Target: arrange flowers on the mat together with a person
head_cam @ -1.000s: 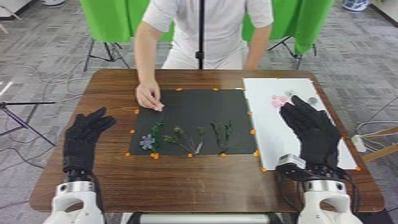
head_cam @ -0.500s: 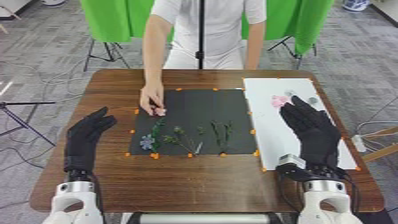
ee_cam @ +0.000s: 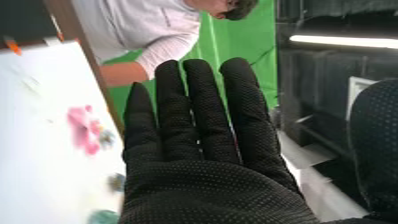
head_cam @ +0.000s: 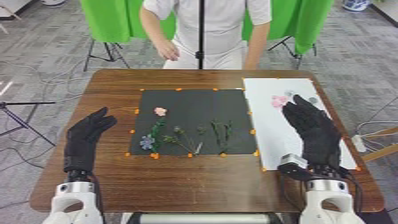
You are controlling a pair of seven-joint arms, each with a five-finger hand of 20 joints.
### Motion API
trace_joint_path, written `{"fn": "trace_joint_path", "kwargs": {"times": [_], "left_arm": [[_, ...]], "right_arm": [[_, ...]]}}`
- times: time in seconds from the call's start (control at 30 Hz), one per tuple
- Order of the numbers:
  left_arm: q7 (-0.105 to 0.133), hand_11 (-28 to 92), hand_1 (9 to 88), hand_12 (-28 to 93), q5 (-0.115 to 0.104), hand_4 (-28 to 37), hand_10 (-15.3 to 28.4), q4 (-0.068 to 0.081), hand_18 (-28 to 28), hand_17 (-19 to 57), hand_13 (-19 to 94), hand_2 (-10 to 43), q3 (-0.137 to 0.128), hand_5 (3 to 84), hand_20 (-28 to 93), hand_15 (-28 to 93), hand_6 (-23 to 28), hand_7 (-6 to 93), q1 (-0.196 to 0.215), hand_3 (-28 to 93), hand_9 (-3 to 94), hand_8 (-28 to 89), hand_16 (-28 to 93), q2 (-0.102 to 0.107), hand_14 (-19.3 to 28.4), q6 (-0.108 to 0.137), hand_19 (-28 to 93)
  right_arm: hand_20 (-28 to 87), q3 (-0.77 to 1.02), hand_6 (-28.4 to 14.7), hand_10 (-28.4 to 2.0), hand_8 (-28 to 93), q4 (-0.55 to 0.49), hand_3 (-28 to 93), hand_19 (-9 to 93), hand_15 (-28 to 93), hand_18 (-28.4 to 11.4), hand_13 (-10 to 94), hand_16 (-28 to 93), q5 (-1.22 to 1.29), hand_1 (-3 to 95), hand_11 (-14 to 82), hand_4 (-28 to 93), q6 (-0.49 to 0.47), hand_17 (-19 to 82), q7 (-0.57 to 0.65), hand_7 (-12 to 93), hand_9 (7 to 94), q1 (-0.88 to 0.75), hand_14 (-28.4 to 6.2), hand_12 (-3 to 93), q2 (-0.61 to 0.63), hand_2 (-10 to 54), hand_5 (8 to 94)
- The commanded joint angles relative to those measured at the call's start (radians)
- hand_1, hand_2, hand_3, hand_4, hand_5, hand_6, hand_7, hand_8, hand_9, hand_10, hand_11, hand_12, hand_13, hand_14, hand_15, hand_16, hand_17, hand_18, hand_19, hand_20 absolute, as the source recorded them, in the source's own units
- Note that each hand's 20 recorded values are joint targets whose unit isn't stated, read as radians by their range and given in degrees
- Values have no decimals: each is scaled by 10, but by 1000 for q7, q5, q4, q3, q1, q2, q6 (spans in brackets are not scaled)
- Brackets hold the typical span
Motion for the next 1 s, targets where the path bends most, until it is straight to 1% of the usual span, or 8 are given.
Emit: {"fn": "trace_joint_path", "kwargs": {"times": [0.03,0.07,0.17,0.37,0.47,0.7,0.87,1.0], "left_arm": [[-7,184,234,134,5,-250,153,-1,123,124,445,54,-1,532,226,171,66,97,11,674,529,-56,3,-6,187,-7,96],[-7,184,234,134,7,-250,153,-1,123,124,445,54,-1,532,226,172,67,98,12,674,529,-56,3,-7,187,-8,96],[-10,184,233,133,7,-249,153,-2,123,124,445,54,1,531,226,171,66,99,12,673,528,-55,2,-2,188,-10,96],[-8,185,233,134,7,-250,153,-7,123,123,443,54,0,529,226,170,64,101,16,672,528,-55,3,-1,186,-5,96],[-10,184,232,134,8,-249,152,-5,123,123,442,54,2,528,226,169,64,101,11,672,527,-55,3,1,187,-9,96],[-12,184,233,134,9,-249,152,-7,124,123,441,54,1,527,226,169,62,102,16,672,526,-55,3,-1,187,-10,98],[-12,185,233,134,7,-249,152,-10,124,122,441,54,0,526,226,169,62,102,19,672,525,-55,3,-1,187,-6,100],[-13,185,234,135,9,-250,151,-10,124,122,441,54,2,525,226,170,61,102,20,671,525,-56,3,-1,187,-8,101]], "right_arm": [[325,136,-20,-141,-78,-44,745,37,136,-131,407,133,-506,156,70,-167,235,246,103,103,522,59,-100,139,183,-57,517],[342,157,-20,-140,-79,-48,740,59,141,-128,417,129,-620,168,72,-166,239,259,175,105,532,72,-98,144,217,-69,518],[383,228,-18,-142,-80,-60,721,124,151,-126,442,128,-944,199,75,-165,163,276,372,107,542,83,-108,160,305,-91,514],[432,194,-16,-138,-78,21,707,275,186,-130,554,187,-1180,249,96,-179,-16,301,575,111,561,191,-122,184,464,-95,525],[425,164,-11,-139,-78,64,702,346,183,-140,615,251,-1234,258,111,-183,-151,310,628,111,585,241,-120,191,503,-95,532],[450,39,0,-139,-77,193,684,487,232,-163,717,272,-1318,273,140,-191,-304,350,713,109,635,358,-101,198,564,-95,541],[448,-6,16,-136,-79,262,681,529,256,-170,742,280,-1315,281,147,-199,-362,358,717,115,655,397,-95,201,571,-95,553],[443,-36,26,-132,-85,306,685,550,268,-171,758,281,-1276,292,162,-206,-360,370,724,121,678,416,-87,205,565,-95,556]]}}
